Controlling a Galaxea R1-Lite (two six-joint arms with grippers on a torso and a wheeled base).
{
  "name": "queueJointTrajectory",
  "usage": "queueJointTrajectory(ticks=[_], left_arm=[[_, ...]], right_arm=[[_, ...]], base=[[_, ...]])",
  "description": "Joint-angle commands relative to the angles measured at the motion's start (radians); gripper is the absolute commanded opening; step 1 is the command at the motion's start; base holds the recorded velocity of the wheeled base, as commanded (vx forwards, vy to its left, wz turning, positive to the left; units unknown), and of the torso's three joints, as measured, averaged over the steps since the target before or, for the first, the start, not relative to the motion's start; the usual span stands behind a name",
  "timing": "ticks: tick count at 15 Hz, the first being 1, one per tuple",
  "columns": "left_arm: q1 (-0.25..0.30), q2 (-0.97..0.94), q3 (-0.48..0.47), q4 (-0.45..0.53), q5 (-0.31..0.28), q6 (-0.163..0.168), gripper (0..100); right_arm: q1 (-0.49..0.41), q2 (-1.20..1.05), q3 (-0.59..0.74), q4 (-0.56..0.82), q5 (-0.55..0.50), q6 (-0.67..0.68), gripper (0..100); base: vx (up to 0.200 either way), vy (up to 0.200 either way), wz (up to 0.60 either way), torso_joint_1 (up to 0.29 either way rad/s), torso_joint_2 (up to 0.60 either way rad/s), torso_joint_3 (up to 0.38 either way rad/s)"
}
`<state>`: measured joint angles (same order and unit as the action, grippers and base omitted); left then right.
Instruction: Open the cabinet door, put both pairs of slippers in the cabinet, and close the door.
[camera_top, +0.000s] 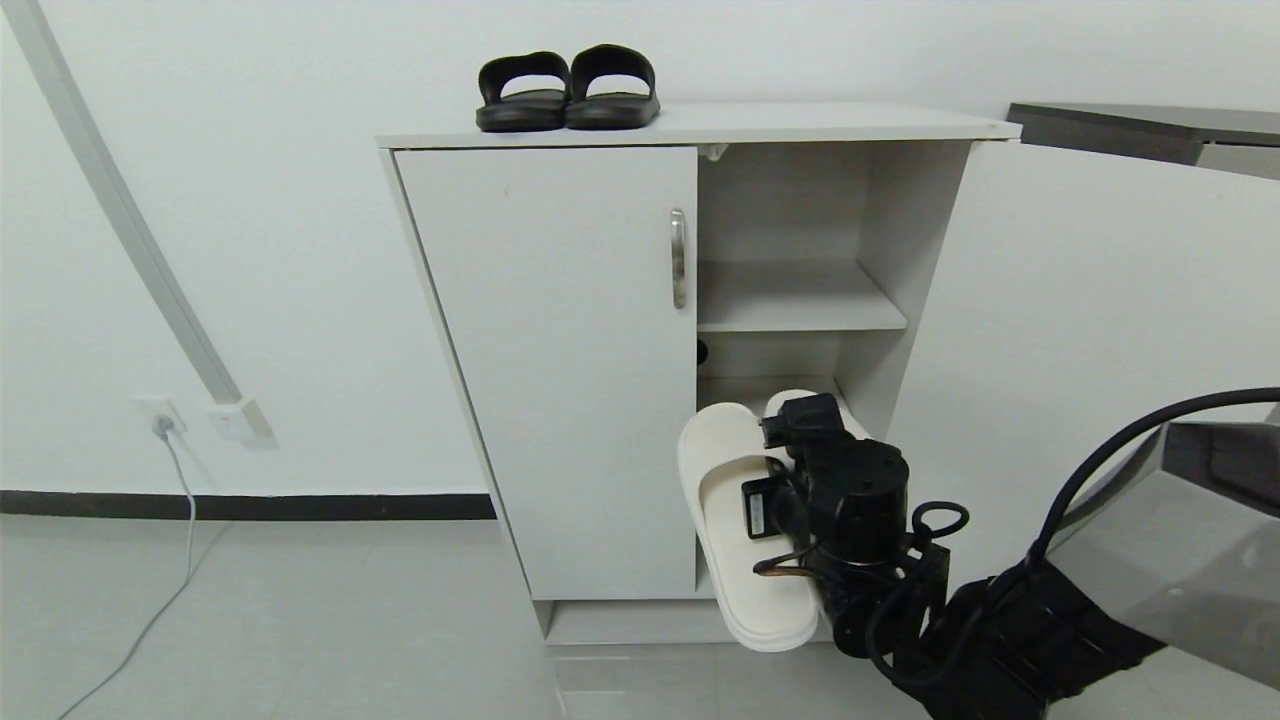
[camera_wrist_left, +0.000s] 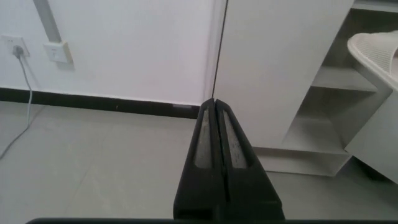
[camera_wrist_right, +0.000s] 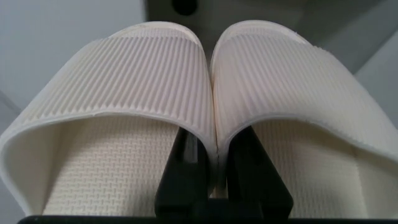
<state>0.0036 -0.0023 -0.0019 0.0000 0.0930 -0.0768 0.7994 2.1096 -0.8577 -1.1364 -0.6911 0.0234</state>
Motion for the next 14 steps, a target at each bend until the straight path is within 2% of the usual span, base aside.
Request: queueJointTrajectory(ticks=[1,4,7,10,14], left_arm=[[-0.001,0.002,0.0,0.0,0.011,0.002,0],[-0.001,0.002,0.0,0.0,0.014,0.005,0],[-0.001,0.002,0.0,0.0,0.011,-0.006,0],[-0.001,0.002,0.0,-0.002,0.011,-0.015,0],[-0.001,0.002,0.0,-0.002,0.01,-0.023,0]], right_arm=[[-0.034,0.032,-0.018,0.0,-0.021,0.004,0],[-0.052,0.033,-0.017,-0.002,-0.024,0.004,0],[-0.049,0.044,-0.012,-0.016,-0.016,0.01,0],[-0.025,0.078,-0.009,-0.028,0.068,0.043,0],[-0.022,0.124,-0.037,-0.029,0.068,0.043,0]], base=[[0.0,-0.2,0.0,0.002,0.01,0.002],[0.0,-0.2,0.0,0.004,0.0,0.002],[0.0,0.0,0.0,0.0,0.0,0.0],[0.0,0.0,0.0,0.0,0.0,0.0],[0.0,0.0,0.0,0.0,0.0,0.0]])
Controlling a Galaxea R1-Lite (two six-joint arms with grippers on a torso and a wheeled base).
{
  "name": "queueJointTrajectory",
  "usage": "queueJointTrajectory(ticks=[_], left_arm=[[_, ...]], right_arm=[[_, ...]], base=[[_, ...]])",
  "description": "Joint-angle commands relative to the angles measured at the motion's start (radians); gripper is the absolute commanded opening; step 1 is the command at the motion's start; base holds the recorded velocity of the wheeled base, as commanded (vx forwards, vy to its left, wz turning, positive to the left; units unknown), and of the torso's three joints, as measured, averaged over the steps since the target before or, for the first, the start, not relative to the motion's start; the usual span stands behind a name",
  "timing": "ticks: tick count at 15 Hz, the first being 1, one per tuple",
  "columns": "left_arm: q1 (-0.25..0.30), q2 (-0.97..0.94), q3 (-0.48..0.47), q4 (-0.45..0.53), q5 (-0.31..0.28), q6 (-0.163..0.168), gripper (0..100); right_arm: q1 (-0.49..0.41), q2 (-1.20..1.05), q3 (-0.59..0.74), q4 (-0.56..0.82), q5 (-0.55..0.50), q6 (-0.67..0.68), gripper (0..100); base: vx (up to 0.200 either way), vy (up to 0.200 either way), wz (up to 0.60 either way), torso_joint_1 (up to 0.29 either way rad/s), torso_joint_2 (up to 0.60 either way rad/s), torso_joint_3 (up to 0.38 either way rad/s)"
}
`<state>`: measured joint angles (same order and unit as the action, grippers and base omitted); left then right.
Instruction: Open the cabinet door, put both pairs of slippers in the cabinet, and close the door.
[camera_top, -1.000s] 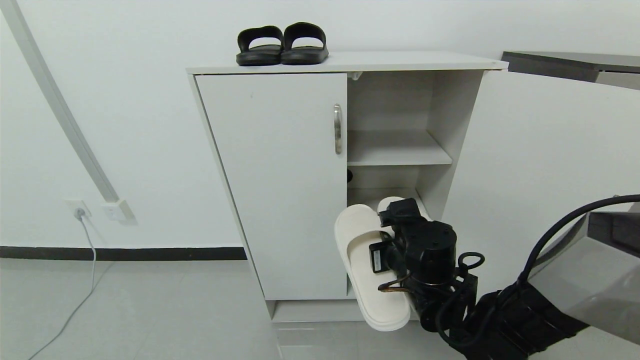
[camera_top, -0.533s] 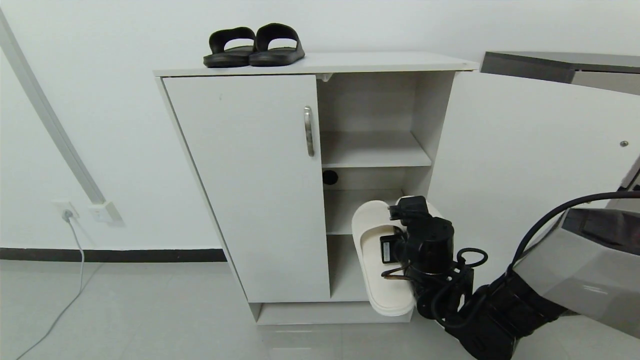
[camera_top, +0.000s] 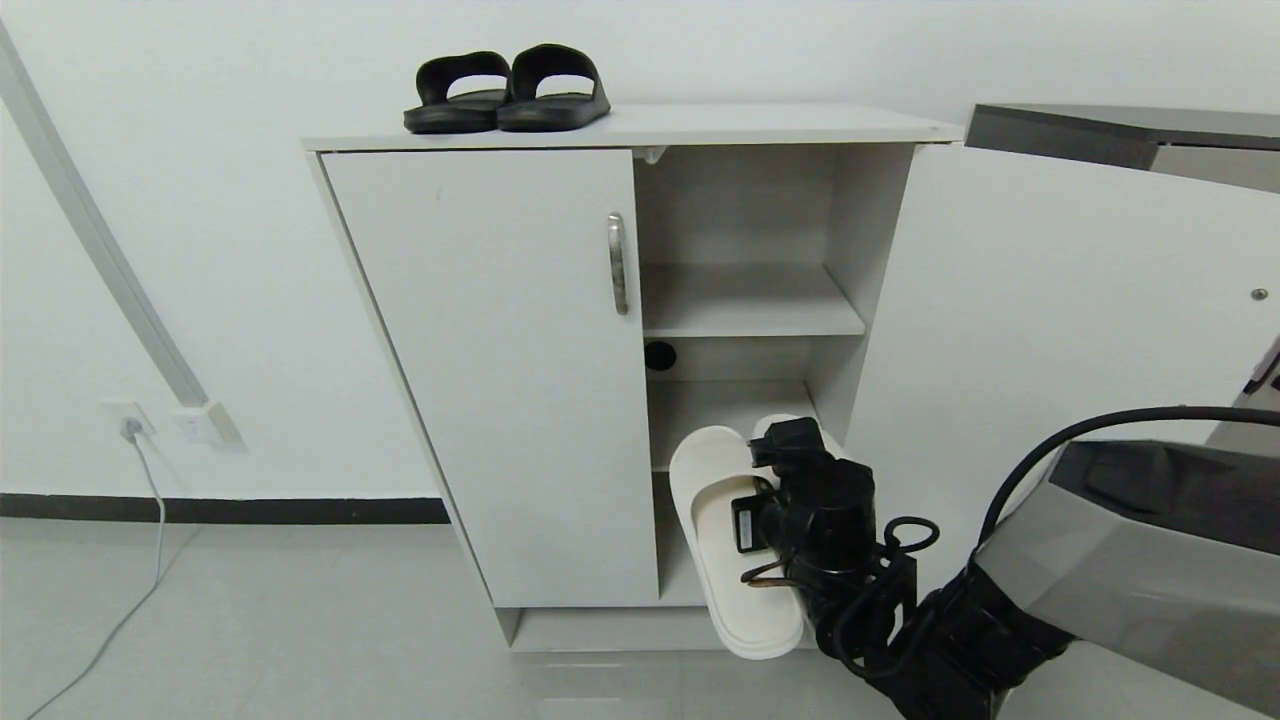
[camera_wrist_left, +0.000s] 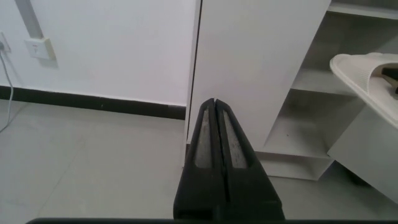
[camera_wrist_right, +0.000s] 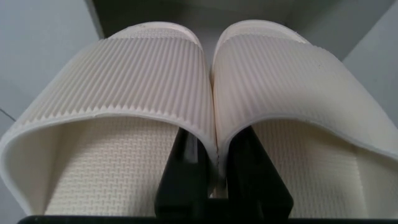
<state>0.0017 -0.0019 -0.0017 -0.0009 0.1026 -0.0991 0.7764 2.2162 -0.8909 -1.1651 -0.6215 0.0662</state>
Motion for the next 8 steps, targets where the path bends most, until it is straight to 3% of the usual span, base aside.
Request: queueJointTrajectory(ticks=[1,8], left_arm=[[0.0,0.002,0.0,-0.001,0.0,-0.001,0],[0.0,0.002,0.0,-0.001,0.0,-0.005,0]], right_arm=[[0.001,0.017,-0.002,-0.001,-0.001,0.0,0],[0.003,0.048,-0.007,-0.011,-0.001,0.0,0]], base=[[0.0,0.0,0.0,0.0,0.0,0.0],[0.0,0.0,0.0,0.0,0.0,0.0]])
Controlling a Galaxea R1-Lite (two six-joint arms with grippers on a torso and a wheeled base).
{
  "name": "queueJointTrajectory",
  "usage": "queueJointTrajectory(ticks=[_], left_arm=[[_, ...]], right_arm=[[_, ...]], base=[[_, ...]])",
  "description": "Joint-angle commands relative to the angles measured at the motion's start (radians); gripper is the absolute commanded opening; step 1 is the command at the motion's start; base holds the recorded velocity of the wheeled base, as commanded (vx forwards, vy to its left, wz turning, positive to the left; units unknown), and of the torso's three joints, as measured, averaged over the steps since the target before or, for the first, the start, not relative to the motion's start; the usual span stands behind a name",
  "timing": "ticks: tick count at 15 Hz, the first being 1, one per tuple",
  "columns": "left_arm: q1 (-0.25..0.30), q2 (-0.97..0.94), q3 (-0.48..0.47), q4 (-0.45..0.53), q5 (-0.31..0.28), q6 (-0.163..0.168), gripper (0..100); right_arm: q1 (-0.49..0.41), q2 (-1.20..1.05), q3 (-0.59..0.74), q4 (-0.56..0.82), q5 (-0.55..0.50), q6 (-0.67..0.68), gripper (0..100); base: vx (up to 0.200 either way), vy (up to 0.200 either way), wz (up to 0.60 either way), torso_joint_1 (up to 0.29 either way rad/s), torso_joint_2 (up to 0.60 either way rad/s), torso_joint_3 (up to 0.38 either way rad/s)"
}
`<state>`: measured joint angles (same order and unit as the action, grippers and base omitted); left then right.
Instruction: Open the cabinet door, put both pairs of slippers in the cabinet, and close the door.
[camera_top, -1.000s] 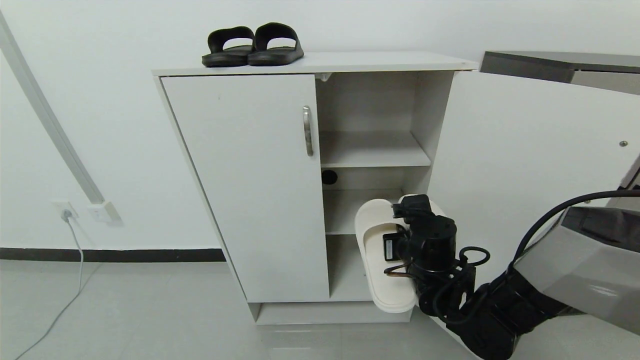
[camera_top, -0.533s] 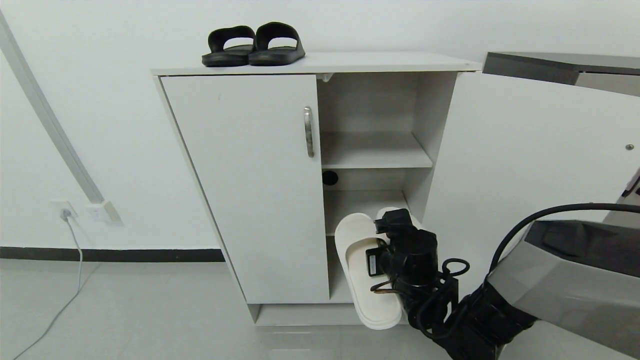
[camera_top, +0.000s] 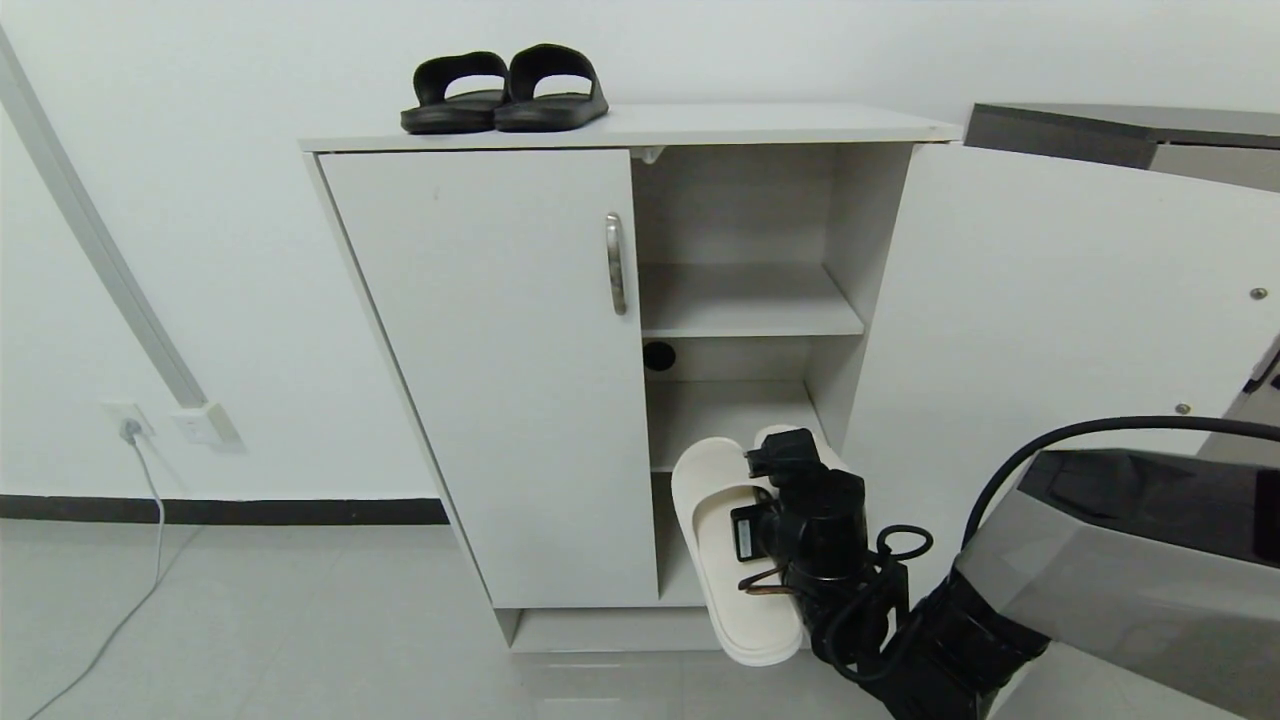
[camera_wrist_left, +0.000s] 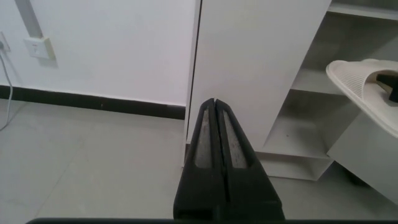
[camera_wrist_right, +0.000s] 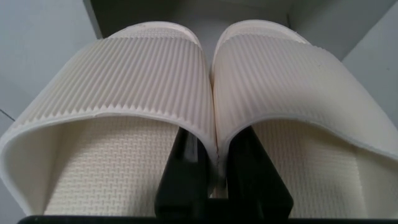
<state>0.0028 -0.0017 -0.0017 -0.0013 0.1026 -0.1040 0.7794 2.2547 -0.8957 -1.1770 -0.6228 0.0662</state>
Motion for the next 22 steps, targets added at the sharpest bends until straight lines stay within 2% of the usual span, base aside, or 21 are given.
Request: queueJointTrajectory(ticks=[1,10,16,22], left_arm=[[0.0,0.002,0.0,0.0,0.0,0.0,0],[0.0,0.002,0.0,0.0,0.0,0.001,0],[0.0,0.002,0.0,0.0,0.0,0.001,0],[0.0,0.002,0.0,0.0,0.0,0.001,0]], right_arm=[[0.001,0.014,-0.002,-0.006,0.0,0.0,0],[-0.015,0.022,-0.091,0.017,0.026,-0.012,0],[-0.063,0.129,-0.189,0.016,0.023,-0.012,0],[-0.063,0.129,-0.196,0.014,0.021,-0.014,0]], base=[[0.0,0.0,0.0,0.0,0.0,0.0],[0.0,0.0,0.0,0.001,0.0,-0.142],[0.0,0.0,0.0,0.0,0.0,0.0],[0.0,0.0,0.0,0.0,0.0,0.0]])
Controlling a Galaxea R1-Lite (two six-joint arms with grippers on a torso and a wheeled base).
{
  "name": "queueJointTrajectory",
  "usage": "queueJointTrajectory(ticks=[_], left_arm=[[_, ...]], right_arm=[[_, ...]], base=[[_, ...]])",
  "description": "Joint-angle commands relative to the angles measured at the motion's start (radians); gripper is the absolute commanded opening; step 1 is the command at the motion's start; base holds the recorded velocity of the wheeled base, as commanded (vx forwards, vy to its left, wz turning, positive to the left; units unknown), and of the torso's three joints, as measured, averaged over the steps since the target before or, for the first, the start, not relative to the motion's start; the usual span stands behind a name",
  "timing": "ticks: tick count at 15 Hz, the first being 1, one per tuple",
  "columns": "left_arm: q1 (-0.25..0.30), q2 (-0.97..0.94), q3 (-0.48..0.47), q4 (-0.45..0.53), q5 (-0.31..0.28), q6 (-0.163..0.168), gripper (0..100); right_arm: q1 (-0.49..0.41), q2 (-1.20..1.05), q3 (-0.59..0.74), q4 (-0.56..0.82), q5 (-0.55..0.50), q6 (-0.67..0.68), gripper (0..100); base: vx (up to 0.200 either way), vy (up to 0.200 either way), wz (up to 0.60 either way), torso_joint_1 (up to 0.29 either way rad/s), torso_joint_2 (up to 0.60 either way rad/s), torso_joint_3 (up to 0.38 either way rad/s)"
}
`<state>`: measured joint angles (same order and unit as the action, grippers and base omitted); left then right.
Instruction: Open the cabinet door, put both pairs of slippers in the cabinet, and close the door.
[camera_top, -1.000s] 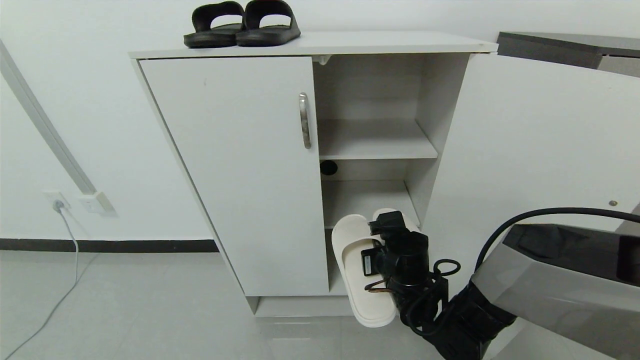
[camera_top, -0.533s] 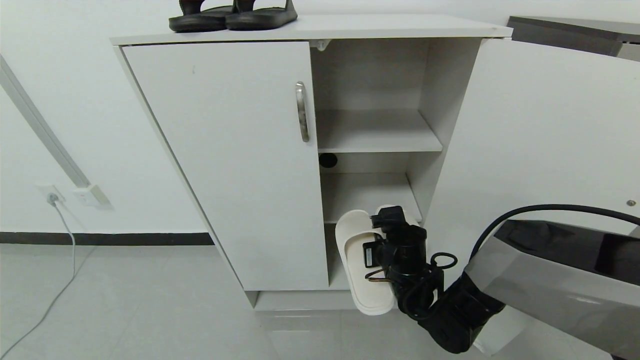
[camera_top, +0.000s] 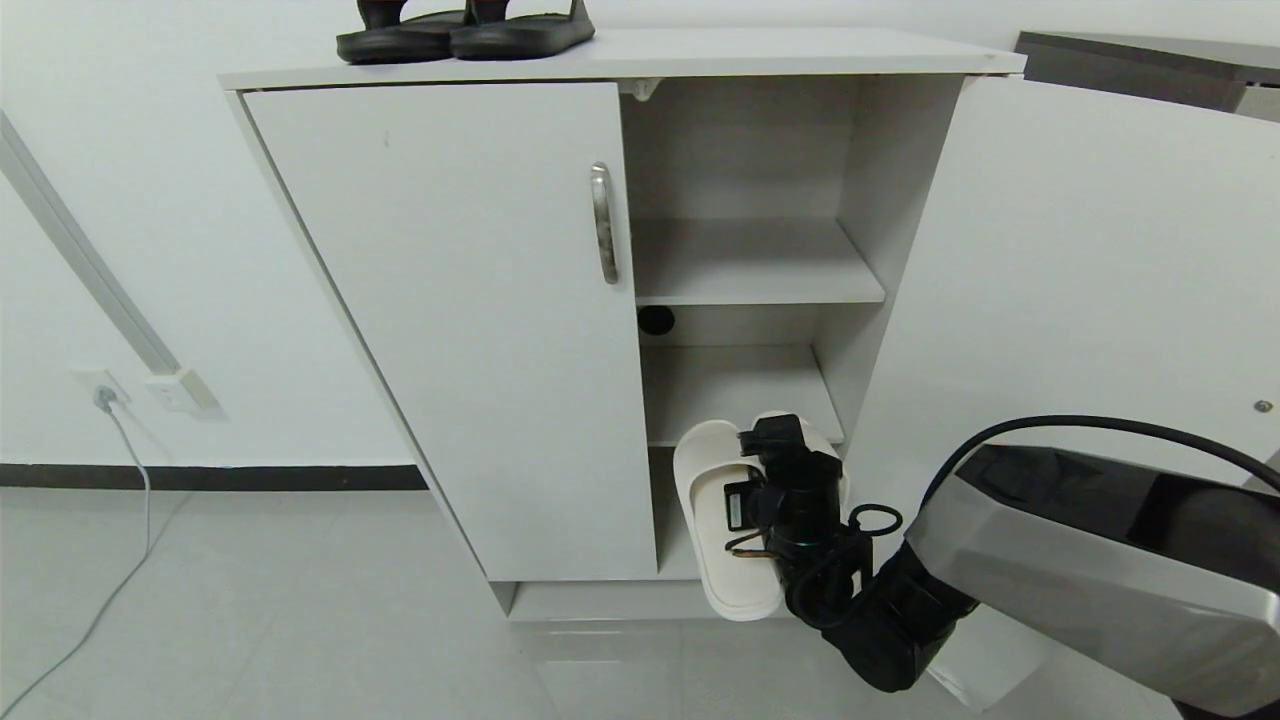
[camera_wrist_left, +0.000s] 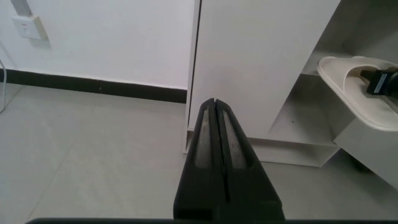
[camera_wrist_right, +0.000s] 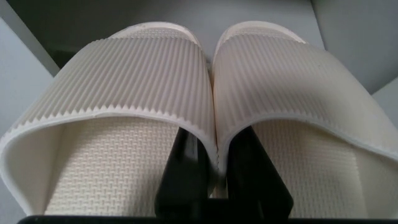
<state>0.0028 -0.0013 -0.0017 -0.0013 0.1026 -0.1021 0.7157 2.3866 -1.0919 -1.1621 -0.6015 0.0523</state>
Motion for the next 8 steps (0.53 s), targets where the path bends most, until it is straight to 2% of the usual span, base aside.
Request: queueJointTrajectory(ticks=[1,5,8], left_arm=[[0.0,0.001,0.0,0.0,0.0,-0.001,0],[0.0,0.001,0.0,0.0,0.0,-0.001,0],[0.0,0.001,0.002,0.0,0.0,-0.001,0]], right_arm=[[0.001,-0.006,0.0,-0.002,-0.001,0.0,0],[0.001,-0.007,0.0,-0.018,-0.001,0.0,0],[0.001,-0.007,-0.009,-0.034,-0.003,0.0,0]], base=[[0.0,0.0,0.0,0.0,0.0,0.0],[0.0,0.0,0.0,0.0,0.0,0.0],[0.0,0.0,0.0,0.001,0.0,-0.124]])
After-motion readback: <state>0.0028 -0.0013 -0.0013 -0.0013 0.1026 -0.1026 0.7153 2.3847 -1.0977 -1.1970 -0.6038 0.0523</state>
